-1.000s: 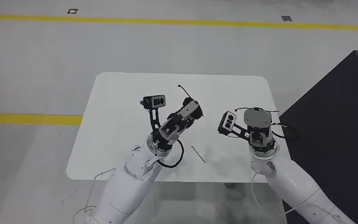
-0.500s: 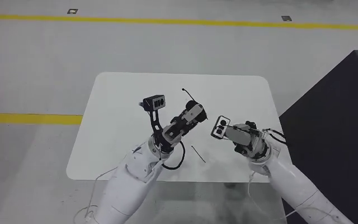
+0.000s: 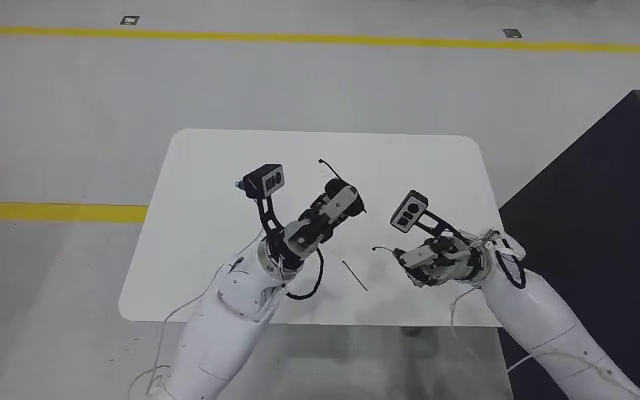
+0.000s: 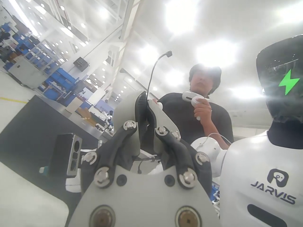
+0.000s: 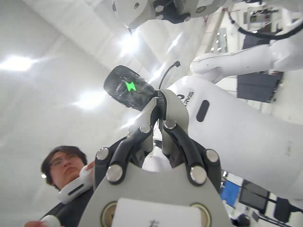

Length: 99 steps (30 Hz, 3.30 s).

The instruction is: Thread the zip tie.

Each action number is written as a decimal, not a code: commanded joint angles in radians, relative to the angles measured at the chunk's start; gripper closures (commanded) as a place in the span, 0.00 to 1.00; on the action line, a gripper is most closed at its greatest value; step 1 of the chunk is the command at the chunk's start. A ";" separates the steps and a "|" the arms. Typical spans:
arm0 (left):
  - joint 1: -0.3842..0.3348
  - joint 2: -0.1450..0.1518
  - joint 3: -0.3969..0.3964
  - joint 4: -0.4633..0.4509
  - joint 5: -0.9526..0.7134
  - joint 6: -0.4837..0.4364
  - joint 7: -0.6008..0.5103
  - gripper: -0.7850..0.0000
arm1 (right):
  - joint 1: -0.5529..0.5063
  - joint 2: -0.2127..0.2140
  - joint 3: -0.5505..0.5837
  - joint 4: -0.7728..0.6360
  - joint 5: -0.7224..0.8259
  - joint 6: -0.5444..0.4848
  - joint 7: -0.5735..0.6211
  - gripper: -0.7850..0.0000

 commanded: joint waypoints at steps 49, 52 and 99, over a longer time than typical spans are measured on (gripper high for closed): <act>0.132 0.025 -0.093 -0.202 0.825 0.207 0.179 1.00 | -0.194 0.066 0.320 -0.343 -0.932 -0.368 -0.223 1.00; 0.131 0.028 -0.086 -0.200 0.847 0.203 0.160 1.00 | -0.203 0.071 0.344 -0.364 -0.938 -0.375 -0.204 1.00; 0.109 0.052 -0.013 -0.178 0.810 0.245 0.071 1.00 | -0.236 0.087 0.408 -0.409 -1.011 -0.411 -0.217 1.00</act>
